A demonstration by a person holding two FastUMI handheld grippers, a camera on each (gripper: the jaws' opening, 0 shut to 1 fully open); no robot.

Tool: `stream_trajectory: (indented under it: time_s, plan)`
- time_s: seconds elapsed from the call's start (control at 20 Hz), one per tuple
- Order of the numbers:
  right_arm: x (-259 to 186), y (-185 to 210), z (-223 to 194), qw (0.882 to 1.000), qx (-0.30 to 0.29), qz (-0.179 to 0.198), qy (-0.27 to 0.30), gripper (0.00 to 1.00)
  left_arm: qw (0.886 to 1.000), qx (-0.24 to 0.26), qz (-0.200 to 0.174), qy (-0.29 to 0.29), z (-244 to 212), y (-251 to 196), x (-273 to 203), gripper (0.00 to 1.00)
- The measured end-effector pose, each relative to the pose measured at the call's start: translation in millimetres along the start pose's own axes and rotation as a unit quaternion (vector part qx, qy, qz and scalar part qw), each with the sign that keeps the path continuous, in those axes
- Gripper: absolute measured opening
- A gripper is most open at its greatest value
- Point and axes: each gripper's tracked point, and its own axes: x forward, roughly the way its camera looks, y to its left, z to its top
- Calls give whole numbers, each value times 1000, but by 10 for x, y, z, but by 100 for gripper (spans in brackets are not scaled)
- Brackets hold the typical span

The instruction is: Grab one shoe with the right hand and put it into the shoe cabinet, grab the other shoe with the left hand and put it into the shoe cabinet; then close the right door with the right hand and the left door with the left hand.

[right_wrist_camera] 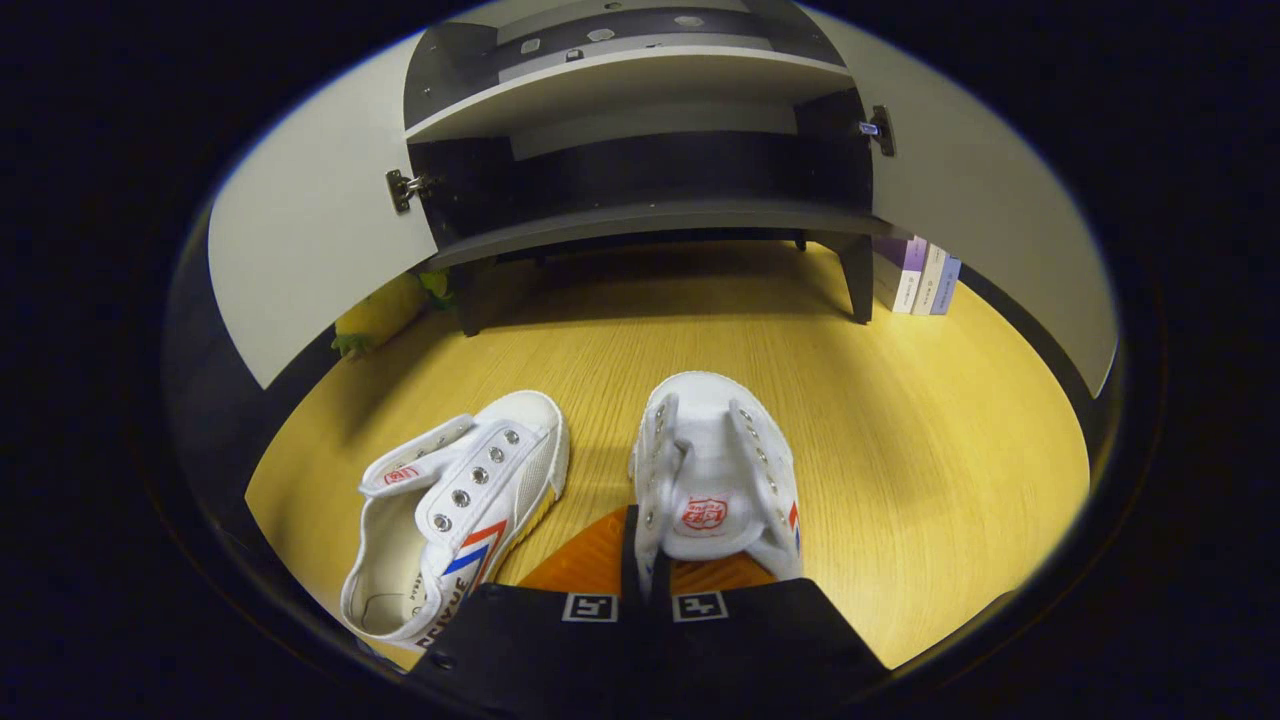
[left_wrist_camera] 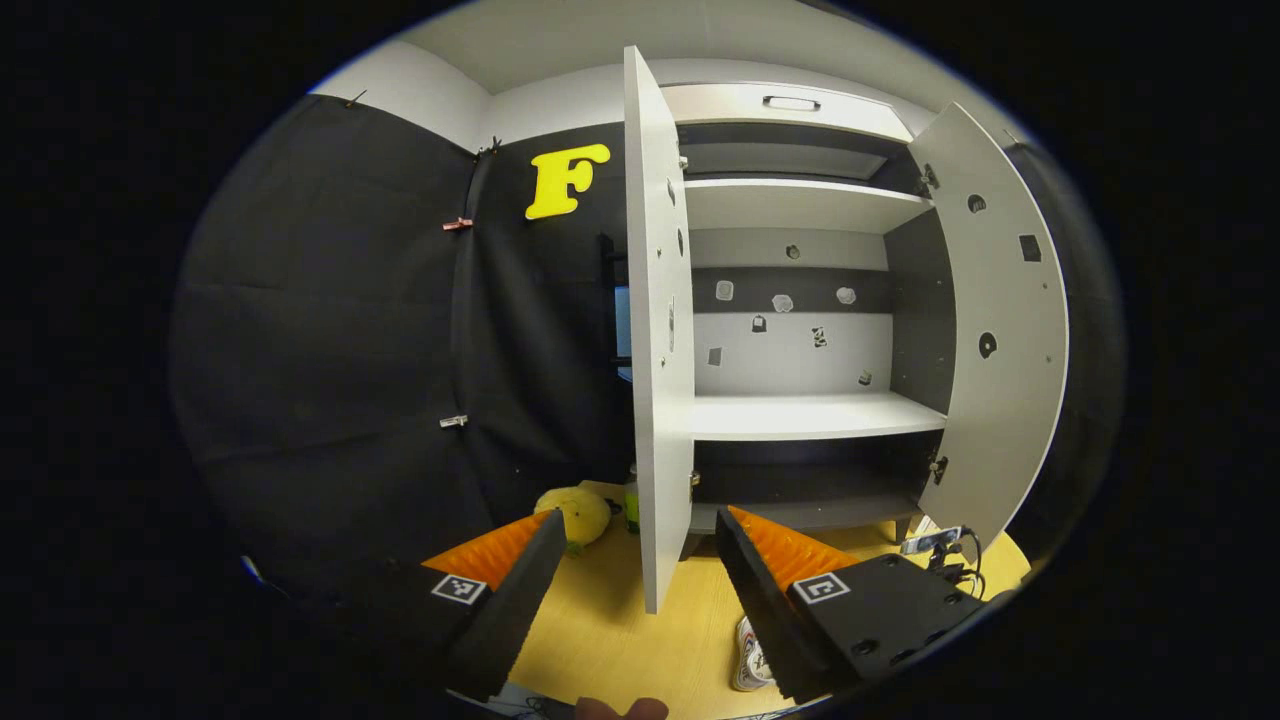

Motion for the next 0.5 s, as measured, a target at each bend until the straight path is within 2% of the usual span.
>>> stream_trajectory:
  time_s: [0.2,0.5]
  plan:
    - [-357,55,472,999,34,25,-32,5,1000,-2,-8,-7,40,-34,1,95]
    - [-1025,257,1556,994,26,49,-91,5,1000,-1,-22,-18,122,-99,-41,95]
